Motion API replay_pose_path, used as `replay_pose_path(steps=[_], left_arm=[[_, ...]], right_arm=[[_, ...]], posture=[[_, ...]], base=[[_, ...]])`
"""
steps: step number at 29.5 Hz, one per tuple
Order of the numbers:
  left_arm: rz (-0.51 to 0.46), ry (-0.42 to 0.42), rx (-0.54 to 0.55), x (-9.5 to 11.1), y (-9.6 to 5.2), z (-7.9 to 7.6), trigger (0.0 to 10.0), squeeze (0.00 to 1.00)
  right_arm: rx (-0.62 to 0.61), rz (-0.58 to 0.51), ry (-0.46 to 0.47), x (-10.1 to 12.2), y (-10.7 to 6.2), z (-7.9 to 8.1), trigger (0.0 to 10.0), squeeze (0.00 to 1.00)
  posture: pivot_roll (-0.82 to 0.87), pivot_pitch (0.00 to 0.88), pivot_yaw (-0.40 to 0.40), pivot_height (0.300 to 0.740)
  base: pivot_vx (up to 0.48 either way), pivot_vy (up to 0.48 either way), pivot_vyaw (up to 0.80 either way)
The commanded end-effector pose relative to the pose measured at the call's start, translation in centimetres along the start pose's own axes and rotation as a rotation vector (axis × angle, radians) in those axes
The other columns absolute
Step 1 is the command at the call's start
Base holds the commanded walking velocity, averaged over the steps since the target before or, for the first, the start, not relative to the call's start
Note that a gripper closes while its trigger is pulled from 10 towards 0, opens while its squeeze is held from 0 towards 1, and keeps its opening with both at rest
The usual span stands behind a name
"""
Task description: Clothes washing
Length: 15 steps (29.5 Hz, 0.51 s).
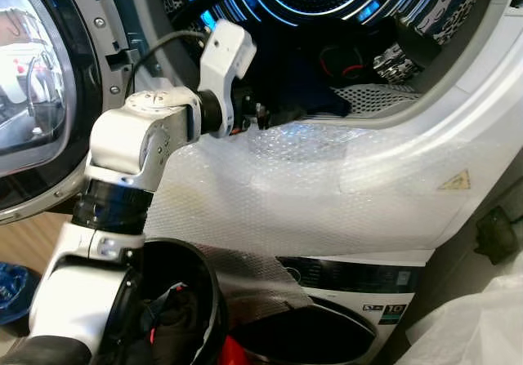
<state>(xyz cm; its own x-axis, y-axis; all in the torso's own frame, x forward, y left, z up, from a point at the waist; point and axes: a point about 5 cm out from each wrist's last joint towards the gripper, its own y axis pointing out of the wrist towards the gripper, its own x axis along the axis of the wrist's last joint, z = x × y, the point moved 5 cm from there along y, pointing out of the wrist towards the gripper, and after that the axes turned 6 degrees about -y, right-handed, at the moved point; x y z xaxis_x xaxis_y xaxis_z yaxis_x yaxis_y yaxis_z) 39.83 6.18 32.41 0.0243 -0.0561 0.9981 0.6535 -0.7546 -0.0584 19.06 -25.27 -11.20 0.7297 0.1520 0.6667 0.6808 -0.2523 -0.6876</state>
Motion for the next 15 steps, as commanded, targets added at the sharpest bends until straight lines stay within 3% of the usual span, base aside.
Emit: replay_pose_path(steps=[1,3,5,10,15], left_arm=[[0.005,0.065,0.022,1.2,0.0,0.6,10.0,0.0],[0.004,0.07,0.037,1.6,-0.1,0.7,10.0,0.0],[-0.005,0.021,0.055,2.2,-0.1,0.7,10.0,0.0],[0.03,0.01,0.059,1.4,0.5,1.7,10.0,0.0],[0.035,-0.042,-0.013,0.8,1.4,1.6,10.0,0.0]], right_arm=[[-0.007,-0.009,0.008,0.0,-0.1,-0.2,10.0,0.0],[-0.014,-0.009,0.012,-0.2,-0.2,-0.3,10.0,0.0],[-0.027,-0.002,0.03,-0.6,-0.4,-0.4,10.0,0.0],[-0.024,0.0,0.03,-0.9,-0.5,0.0,10.0,0.0],[-0.027,-0.004,0.029,-0.8,-0.5,-0.3,10.0,0.0]], posture=[[-0.07,0.0,0.12,0.74],[-0.08,0.0,0.127,0.74],[-0.09,0.0,0.133,0.74],[-0.11,0.0,0.135,0.74],[-0.13,0.0,0.133,0.74]], base=[[0.0,0.0,0.0],[0.0,0.0,0.0],[0.0,0.0,0.0],[0.0,0.0,0.0],[0.0,0.0,0.0]])
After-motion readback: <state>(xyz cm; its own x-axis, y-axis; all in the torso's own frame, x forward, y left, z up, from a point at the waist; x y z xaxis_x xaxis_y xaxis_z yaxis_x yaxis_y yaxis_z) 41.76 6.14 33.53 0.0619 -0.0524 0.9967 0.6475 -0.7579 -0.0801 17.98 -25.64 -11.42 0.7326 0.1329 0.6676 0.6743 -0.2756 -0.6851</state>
